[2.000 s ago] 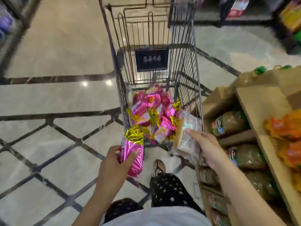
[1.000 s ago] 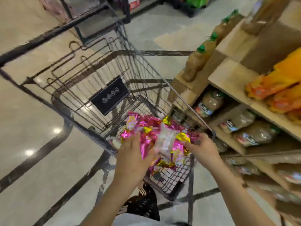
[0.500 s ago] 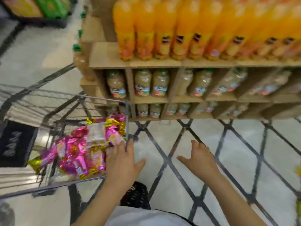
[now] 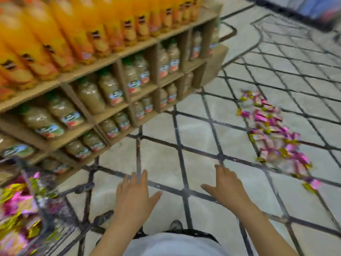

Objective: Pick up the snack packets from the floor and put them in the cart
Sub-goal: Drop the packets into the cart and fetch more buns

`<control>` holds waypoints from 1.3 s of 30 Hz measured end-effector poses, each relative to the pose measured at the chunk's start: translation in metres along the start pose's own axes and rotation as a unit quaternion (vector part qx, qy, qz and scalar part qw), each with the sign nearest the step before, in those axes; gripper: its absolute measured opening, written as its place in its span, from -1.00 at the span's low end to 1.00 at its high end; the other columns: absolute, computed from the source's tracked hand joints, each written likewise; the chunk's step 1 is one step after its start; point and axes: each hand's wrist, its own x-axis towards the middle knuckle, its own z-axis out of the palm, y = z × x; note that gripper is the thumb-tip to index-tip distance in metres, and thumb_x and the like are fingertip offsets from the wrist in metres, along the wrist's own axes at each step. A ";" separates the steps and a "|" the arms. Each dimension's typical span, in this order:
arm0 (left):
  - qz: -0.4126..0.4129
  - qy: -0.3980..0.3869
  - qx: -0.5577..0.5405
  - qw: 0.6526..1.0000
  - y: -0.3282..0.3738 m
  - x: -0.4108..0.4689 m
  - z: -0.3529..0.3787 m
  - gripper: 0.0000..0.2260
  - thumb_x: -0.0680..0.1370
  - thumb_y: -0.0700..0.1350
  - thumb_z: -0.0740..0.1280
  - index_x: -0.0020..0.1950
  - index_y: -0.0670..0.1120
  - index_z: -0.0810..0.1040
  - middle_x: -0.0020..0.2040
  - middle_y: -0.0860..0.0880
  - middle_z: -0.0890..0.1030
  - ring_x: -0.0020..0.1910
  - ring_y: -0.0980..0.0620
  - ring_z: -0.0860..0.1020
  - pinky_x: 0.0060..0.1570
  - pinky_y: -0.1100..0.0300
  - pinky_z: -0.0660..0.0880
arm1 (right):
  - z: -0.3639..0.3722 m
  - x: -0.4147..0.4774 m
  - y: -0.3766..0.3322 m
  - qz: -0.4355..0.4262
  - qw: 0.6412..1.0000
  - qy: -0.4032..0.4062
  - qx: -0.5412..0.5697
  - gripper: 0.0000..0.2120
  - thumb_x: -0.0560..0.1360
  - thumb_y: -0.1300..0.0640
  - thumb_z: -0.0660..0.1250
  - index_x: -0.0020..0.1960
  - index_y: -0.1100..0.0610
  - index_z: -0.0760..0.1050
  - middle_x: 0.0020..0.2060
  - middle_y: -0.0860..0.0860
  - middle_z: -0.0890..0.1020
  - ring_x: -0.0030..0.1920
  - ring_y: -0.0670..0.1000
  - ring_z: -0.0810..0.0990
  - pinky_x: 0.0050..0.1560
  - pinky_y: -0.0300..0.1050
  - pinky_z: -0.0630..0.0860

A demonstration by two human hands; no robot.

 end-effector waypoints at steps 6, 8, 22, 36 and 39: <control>0.104 -0.002 0.098 0.990 0.093 0.010 -0.002 -0.25 0.55 0.38 0.05 0.61 0.02 -0.08 0.59 -0.14 0.08 0.55 -0.19 0.08 0.50 -0.06 0.11 | 0.000 -0.028 0.089 0.115 0.992 0.015 0.053 -0.30 0.50 -0.31 0.24 0.44 0.11 0.18 0.28 0.09 0.43 0.28 0.14 0.40 0.15 -0.01 0.44; 0.125 -0.007 0.118 0.985 0.119 0.017 -0.002 -0.24 0.55 0.38 0.05 0.61 0.02 -0.10 0.60 -0.14 0.05 0.56 -0.20 0.05 0.51 -0.07 0.08 | 0.002 -0.033 0.110 0.147 0.985 0.019 0.086 -0.30 0.50 -0.31 0.25 0.44 0.11 0.19 0.28 0.10 0.44 0.27 0.14 0.40 0.15 -0.01 0.44; 0.312 -0.063 0.246 0.915 0.354 0.131 0.009 -0.22 0.54 0.39 0.07 0.61 0.00 -0.07 0.58 -0.18 0.09 0.55 -0.21 0.08 0.49 -0.09 0.13 | -0.034 0.004 0.297 0.331 0.910 0.034 0.248 -0.22 0.49 -0.29 0.28 0.51 0.14 0.13 0.40 0.12 0.36 0.38 0.16 0.33 0.29 0.02 0.39; 0.454 -0.038 0.310 0.835 0.655 0.250 -0.026 -0.22 0.55 0.39 0.06 0.60 -0.04 -0.05 0.56 -0.17 0.16 0.52 -0.19 0.17 0.44 -0.09 0.22 | -0.153 0.086 0.486 0.439 0.843 0.085 0.300 -0.28 0.53 -0.28 0.22 0.52 0.11 0.13 0.36 0.10 0.40 0.35 0.15 0.36 0.26 0.01 0.42; 0.460 -0.052 0.317 0.828 0.698 0.251 -0.013 -0.23 0.55 0.39 0.04 0.60 -0.03 -0.05 0.56 -0.16 0.16 0.52 -0.17 0.17 0.44 -0.07 0.23 | -0.152 0.077 0.526 0.455 0.829 0.071 0.318 -0.31 0.52 -0.29 0.24 0.48 0.09 0.20 0.29 0.08 0.46 0.29 0.14 0.42 0.20 -0.01 0.46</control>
